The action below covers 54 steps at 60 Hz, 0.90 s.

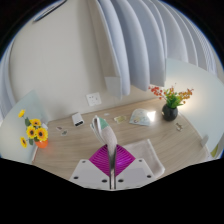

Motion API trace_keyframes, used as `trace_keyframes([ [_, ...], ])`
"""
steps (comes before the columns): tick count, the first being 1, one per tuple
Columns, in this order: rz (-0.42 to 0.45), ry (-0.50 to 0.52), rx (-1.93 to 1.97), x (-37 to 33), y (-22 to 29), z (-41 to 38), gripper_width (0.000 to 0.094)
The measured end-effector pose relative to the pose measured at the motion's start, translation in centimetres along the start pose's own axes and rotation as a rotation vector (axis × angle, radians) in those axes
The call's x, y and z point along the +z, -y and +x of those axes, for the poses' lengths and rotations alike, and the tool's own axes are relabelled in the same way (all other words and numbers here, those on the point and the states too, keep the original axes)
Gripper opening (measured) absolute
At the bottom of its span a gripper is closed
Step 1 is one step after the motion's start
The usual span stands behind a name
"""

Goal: Fold towel

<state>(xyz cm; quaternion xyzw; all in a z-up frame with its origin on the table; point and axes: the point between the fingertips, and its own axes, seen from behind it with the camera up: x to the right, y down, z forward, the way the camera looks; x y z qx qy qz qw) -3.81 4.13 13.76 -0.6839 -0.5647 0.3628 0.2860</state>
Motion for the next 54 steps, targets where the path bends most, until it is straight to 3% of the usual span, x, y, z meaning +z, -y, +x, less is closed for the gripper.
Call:
trace_keyframes([
  [15, -0.056, -0.147, -0.044, 4.4, -2.9, 14.0, 0.004],
  [25, -0.085, -0.194, -0.112, 6.4, -5.5, 18.2, 0.006],
  [31, -0.084, -0.197, -0.144, 6.8, -6.3, 18.7, 0.0129],
  [33, -0.079, -0.196, -0.162, 6.6, -6.2, 18.8, 0.0181],
  [35, -0.068, -0.209, -0.18, 6.4, -5.9, 19.0, 0.0334],
  [37, -0.053, -0.238, -0.204, 6.1, -5.2, 19.6, 0.0509],
  [40, -0.028, -0.27, -0.25, 5.3, -4.1, 19.9, 0.0868],
  [43, -0.002, -0.273, -0.281, 4.0, -2.9, 19.7, 0.0817],
  [54, 0.012, -0.216, -0.254, -5.9, 0.7, 15.8, 0.0849],
])
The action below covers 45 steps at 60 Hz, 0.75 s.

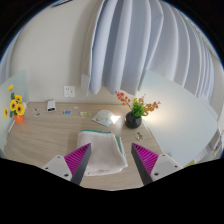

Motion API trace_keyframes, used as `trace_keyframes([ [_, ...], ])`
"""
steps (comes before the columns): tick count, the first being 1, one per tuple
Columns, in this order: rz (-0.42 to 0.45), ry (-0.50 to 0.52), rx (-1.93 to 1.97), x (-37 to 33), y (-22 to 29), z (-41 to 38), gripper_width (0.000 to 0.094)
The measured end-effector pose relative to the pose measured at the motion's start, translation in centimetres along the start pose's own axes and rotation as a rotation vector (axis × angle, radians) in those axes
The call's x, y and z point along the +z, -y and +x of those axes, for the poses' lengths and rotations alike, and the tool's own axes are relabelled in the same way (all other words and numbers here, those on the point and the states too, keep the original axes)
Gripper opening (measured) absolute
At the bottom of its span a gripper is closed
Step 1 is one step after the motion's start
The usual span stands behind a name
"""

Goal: Fold towel

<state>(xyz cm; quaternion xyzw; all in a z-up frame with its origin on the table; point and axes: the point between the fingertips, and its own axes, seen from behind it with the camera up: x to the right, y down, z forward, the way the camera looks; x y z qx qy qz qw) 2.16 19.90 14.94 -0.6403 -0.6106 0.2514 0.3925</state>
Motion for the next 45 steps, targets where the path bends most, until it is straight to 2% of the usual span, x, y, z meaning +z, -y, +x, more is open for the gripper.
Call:
trace_keyframes([
  [9, -0.046, 0.006, 0.024, -10.5, 1.2, -0.1, 0.0852],
  [18, -0.024, 0.022, 0.011, -16.9, 1.6, -1.0, 0.0851],
  [23, 0.018, -0.004, -0.009, -18.4, 1.8, -0.6, 0.0849],
  [31, -0.013, -0.03, 0.019, -17.8, 0.3, -0.3, 0.0849],
  [37, -0.035, -0.016, 0.05, -17.7, -0.4, -1.0, 0.0852],
  [45, -0.011, 0.012, 0.096, -17.0, 0.7, -2.3, 0.0853],
])
